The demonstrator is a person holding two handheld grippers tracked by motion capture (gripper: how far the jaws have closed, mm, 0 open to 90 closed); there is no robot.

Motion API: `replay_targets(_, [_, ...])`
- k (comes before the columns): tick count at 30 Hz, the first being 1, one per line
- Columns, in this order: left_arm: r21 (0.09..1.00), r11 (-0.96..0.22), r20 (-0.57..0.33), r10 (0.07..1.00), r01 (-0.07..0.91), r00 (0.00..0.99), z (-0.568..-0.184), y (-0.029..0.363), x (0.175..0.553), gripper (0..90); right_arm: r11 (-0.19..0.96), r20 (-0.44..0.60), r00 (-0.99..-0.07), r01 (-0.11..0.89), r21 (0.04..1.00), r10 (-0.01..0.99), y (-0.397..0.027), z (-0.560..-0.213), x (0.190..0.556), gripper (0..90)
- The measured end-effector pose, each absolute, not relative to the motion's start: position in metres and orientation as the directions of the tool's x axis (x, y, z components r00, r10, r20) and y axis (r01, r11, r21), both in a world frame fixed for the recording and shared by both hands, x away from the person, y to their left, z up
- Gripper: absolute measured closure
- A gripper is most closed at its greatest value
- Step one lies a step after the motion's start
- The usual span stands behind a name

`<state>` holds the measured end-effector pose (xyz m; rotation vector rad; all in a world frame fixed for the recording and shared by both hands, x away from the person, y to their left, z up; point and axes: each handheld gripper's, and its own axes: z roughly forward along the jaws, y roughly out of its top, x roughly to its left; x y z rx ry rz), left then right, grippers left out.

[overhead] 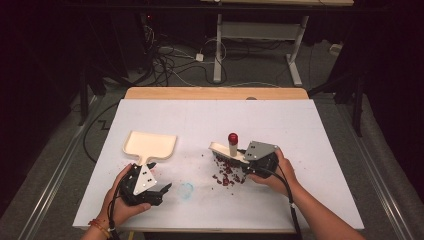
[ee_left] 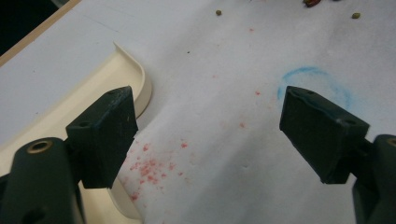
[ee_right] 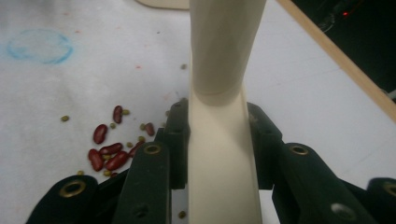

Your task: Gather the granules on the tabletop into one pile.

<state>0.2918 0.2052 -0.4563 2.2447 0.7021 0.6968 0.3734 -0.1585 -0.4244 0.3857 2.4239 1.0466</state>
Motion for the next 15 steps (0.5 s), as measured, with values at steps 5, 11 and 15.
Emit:
replay_targets(5, [0.724,-0.628,0.278,0.644,0.285,0.713,-0.456,0.205,0.293,18.2,0.663,-0.332,-0.830,0.059,0.746,0.448,-0.157,-0.415,0.383,67.6])
replay_targets(11, [0.724,-0.627,0.272,0.643,0.288,0.716,-0.457,0.204,0.295,18.2,0.665,-0.362,-0.827,0.018,0.747,0.430,-0.142,-0.412,0.408,67.6])
replay_targets(15, [0.720,-0.631,0.272,0.639,0.288,0.719,-0.458,0.204,0.295,18.3,0.674,-0.388,-0.841,-0.037,0.738,0.378,-0.123,-0.415,0.421,67.6])
